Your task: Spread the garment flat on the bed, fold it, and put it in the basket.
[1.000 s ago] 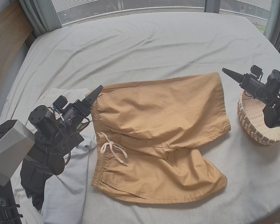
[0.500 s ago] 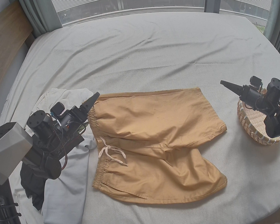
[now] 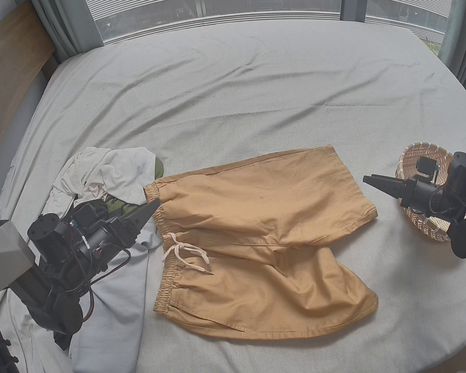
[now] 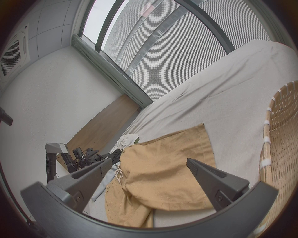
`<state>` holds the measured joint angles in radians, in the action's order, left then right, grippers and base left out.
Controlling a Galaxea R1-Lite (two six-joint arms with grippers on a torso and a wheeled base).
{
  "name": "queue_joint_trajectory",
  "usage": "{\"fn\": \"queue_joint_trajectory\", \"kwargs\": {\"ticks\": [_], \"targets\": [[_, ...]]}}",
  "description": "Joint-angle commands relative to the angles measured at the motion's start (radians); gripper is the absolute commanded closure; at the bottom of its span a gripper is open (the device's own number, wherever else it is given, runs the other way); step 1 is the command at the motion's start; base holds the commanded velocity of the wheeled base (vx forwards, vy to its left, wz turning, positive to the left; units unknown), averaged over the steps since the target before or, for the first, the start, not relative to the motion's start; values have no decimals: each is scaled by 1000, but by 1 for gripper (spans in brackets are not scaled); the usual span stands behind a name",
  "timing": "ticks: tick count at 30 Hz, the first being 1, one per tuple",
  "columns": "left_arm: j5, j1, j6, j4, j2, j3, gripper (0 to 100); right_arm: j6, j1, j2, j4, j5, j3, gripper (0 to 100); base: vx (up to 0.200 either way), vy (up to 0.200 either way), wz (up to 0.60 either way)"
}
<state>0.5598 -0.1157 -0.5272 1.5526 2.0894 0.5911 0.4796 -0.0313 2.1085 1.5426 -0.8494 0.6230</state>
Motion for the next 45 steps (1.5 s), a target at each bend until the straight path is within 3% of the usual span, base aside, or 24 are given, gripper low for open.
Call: {"fn": "queue_joint_trajectory", "kwargs": {"ticks": [1,11,18,22,45], "targets": [[114,1,-2,0,-155,-175,0,-49,4,-30,-1,-7,-129,0,0,0,0],[141,-19,6,0,-155,-224,0,-79,4,-12,-2,-25,-212,0,0,0,0],[141,-51,6,1,-155,-224,0,-236,-2,113,-2,-40,-233,0,0,0,0],[141,-53,6,0,-155,-223,0,-272,1,159,-1,-42,-250,0,0,0,0],[141,-61,4,1,-158,-224,0,-352,50,288,-2,-68,-290,0,0,0,0]]}}
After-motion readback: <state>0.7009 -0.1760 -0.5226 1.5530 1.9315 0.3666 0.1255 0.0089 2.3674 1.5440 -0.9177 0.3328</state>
